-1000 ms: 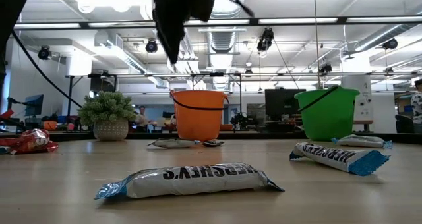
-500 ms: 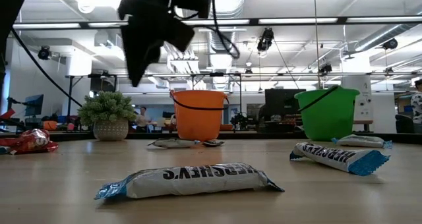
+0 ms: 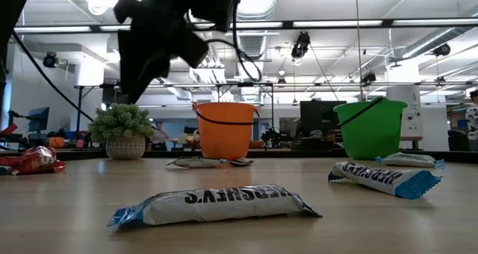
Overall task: Sort candy
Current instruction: Put the red candy into the green bucket
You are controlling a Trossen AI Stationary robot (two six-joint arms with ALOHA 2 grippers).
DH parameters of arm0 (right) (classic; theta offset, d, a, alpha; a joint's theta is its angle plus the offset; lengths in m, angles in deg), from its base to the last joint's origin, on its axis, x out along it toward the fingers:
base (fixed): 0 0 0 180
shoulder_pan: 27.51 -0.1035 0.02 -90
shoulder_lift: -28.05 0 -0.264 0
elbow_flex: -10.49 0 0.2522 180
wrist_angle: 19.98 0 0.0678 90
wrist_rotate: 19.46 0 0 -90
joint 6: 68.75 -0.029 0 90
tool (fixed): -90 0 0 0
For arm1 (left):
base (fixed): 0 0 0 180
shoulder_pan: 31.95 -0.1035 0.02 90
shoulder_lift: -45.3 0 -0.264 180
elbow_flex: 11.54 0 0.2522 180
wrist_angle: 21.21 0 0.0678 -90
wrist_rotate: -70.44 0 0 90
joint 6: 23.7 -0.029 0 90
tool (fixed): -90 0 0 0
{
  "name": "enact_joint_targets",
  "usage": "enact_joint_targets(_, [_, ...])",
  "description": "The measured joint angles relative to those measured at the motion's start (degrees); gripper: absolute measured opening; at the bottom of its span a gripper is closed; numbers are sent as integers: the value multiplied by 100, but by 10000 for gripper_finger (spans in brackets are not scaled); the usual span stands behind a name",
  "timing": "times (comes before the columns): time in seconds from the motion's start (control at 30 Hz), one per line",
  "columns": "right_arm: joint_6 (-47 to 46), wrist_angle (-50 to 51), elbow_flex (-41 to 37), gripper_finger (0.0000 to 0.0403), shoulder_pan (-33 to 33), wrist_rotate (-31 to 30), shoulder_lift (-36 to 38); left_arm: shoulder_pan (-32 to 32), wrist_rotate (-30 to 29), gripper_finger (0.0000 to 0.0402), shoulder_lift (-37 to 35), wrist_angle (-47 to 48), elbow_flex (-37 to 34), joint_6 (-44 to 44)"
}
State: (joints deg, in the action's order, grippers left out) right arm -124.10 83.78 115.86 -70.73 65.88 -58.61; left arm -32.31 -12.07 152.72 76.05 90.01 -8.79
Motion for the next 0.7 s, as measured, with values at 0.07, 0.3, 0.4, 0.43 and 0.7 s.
enact_joint_targets(0.07, [-9, 0, 0, 144, -2, 2, 0, 7, 2, 231, -11, -3, -226, -1])
enact_joint_targets(0.3, [-55, 2, 0, 143, -2, 13, 0, 9, 250, 231, -359, -37, -1194, 38])
enact_joint_targets(0.4, [-55, 2, 0, 141, -2, 14, 0, 13, 349, 231, -715, -274, -1607, 181])
enact_joint_targets(0.43, [-55, 2, 0, 142, -2, 13, 0, 13, 413, 231, -845, -430, -1747, 266])
enact_joint_targets(0.7, [-111, 0, 0, 148, 2, 13, 7, 20, 238, 231, -1584, -1158, -2526, 716])
